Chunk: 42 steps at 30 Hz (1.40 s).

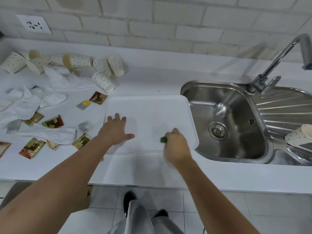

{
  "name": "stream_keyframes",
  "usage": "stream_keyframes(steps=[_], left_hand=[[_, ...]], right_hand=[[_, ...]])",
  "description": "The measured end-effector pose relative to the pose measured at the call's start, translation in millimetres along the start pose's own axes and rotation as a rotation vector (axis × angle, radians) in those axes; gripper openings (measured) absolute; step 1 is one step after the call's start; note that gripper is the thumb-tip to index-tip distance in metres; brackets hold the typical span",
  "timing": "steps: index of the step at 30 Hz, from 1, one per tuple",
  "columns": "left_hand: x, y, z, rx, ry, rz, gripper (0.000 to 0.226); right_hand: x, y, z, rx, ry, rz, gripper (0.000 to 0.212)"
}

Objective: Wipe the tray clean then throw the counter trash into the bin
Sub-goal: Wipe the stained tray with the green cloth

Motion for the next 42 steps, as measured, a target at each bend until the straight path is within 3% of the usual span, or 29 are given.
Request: stream_keyframes(steps=[2,4,8,12,16,18,21,24,28,34,42], left_hand=[[1.3,0.2,-1.7,0.007,0.014,-0.01,0.1],[2.9,0.7,-2.9,0.006,0.03,-0.014,0.101],[3.8,0.0,-2.0,-0.016,0.037,-0.008,0.1],[3.4,-2.2,1.0,-0.022,0.027,-0.009,0.1],[5.3,-3.7,0.6,0.024,0.003,-0.002,0.102],[5.2,-4.2,0.7,0.024,0.002,-0.008,0.103],[7.0,-4.1,-1.9,0.015,0.021,-0.006,0.101],[8.6,-4.8,-2.7,0.006,0.031,-0.012,0.101],[7.9,-8.9,-0.9,-0.017,0.032,-0.039,0.101],[6.6,-17.9,4.3,-0.053,0.054,0.0,0.093],[7.3,-10.8,1.0,-0.005,0.024,-0.022,0.099]], right_hand=[[7.4,13.6,-15.8,-0.032,-0.1,-0.153,0.032],[-10.8,1.0,10.5,-0.05,-0.003,-0.214,0.033],[-58.5,-40.5,71.2,-0.084,0.216,0.107,0.027],[-59.0,-12.3,3.8,-0.062,0.031,0.232,0.037],[-25.2,10.6,-66.8,-0.133,-0.247,0.135,0.036],[-14.5,17.0,-61.3,-0.083,-0.325,0.072,0.043],[-37.3,4.7,8.1,-0.09,-0.144,0.096,0.053],[-67.1,-14.0,63.0,-0.165,0.078,0.184,0.036],[-72.2,-12.7,8.5,-0.186,0.076,0.226,0.03],[-33.2,14.3,-143.4,-0.115,-0.343,0.133,0.044],[-115.8,4.0,-140.1,0.009,-0.312,0.169,0.044]])
Point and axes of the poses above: each hand's wrist, its own x-axis away from the middle knuckle, its own y-axis out of the palm, z = x × y, the point moved 9 cm from there along -x, towards the middle knuckle, and after that the axes turned 14 degrees about y, right-handed, at the moved point
